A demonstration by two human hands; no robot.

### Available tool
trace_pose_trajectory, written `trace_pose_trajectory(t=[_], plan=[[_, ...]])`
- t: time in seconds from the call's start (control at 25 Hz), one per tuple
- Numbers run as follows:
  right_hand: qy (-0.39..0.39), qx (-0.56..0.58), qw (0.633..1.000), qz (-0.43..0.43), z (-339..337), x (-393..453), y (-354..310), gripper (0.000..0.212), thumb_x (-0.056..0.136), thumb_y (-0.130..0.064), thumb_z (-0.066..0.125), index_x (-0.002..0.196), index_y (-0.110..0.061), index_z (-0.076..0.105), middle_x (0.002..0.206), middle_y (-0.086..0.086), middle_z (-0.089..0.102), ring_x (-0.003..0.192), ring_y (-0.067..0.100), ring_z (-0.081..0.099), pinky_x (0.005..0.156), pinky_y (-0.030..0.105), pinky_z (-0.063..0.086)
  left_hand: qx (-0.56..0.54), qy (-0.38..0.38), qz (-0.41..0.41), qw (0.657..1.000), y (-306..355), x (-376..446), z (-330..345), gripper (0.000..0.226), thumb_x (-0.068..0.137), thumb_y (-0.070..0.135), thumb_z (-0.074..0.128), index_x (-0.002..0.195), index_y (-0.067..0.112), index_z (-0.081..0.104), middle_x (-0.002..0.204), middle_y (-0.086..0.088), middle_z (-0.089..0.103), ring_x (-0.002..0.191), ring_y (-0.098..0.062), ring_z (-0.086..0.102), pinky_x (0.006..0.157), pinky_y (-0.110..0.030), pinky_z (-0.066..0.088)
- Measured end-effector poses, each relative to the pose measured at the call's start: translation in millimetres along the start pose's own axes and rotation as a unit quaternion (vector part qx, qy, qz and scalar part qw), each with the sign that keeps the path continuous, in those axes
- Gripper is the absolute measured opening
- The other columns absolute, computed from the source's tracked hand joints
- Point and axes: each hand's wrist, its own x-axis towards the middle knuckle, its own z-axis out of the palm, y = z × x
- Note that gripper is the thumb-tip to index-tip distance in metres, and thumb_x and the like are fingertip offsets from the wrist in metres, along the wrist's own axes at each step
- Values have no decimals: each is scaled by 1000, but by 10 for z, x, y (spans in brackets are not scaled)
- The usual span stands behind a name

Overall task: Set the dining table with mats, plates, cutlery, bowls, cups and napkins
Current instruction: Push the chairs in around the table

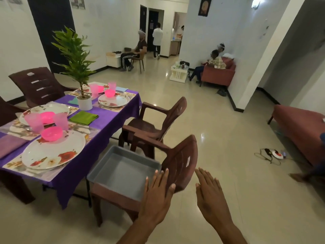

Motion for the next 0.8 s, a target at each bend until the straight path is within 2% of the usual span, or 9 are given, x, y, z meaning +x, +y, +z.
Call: trace_pose_trajectory(t=[0.12,0.24,0.4,0.48,0.6,0.72,0.8], plan=[[-7,-32,999,-22,-10,671,282,68,105,-8,32,156,-41,3,168,-13,14,155,6,4,125,30,-6,-6,-3,3,1000,201,575,2,68,99,73,1,159,42,-9,170,12,3,154,-3,-14,126,-42,-12],[-40,-67,995,-58,50,1245,535,87,91,7,39,159,-38,8,168,-10,14,156,11,7,125,33,-4,-15,-4,-17,1000,306,973,71,72,99,73,5,161,39,-3,169,12,12,155,-4,-4,127,-44,-8],[-105,-86,982,-130,142,1940,870,90,88,5,51,160,-36,16,169,-10,10,157,13,3,127,40,3,-14,-27,-66,997,388,1369,222,77,97,76,6,161,34,11,163,8,34,155,-8,15,127,-44,-7],[-144,-102,970,-167,220,2319,1137,91,88,3,55,160,-36,15,169,-11,9,157,14,0,127,43,4,-17,-51,-111,992,457,1563,344,79,95,79,8,160,35,17,158,5,42,151,-14,29,128,-44,4],[-201,-155,936,-245,304,2764,1579,94,85,3,56,160,-36,15,169,-11,7,157,15,-3,126,44,1,-27,-114,-181,976,717,1739,601,84,88,87,18,157,39,23,150,-1,52,137,-26,49,116,-46,35],[-234,-169,902,-321,318,3110,1861,92,84,6,54,160,-33,18,170,-8,8,157,16,-1,125,44,-1,-46,-167,-192,966,990,1821,893,99,73,94,39,155,47,10,157,-2,43,138,-31,48,111,-48,40],[-237,-192,875,-375,349,3430,2040,89,85,6,52,159,-31,21,170,-5,10,157,17,2,126,45,-1,-14,-141,-193,971,1150,1888,1091,102,77,85,49,158,42,3,161,-1,34,141,-31,43,113,-48,39]])
